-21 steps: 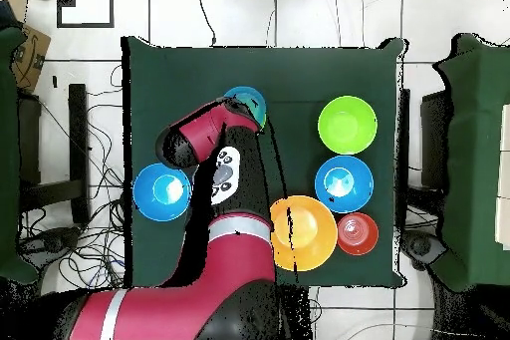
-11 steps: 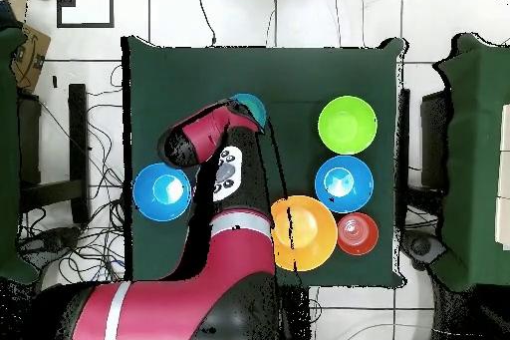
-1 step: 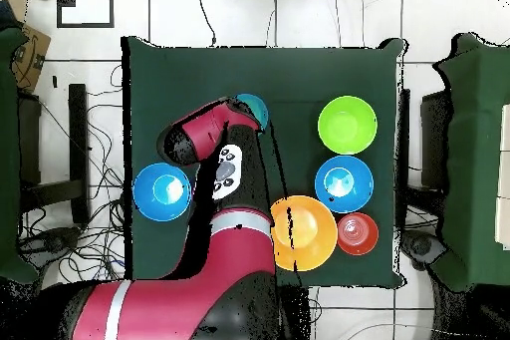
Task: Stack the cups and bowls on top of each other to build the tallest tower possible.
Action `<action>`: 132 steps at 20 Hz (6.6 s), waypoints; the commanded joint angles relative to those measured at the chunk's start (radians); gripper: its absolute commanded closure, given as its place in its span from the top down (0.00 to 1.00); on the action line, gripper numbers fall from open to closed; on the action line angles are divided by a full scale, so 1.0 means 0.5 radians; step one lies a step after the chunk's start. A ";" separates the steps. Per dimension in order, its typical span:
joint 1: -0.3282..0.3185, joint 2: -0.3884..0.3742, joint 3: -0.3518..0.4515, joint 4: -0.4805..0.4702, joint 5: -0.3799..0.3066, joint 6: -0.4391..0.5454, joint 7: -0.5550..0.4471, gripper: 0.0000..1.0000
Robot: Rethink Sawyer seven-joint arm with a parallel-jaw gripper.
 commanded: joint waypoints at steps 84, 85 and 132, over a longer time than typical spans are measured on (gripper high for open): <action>-0.064 -0.138 0.249 0.044 0.342 0.538 0.028 1.00; -0.059 -0.145 0.250 0.038 0.355 0.565 0.026 1.00; -0.556 -0.469 0.338 0.415 0.217 0.560 -0.416 1.00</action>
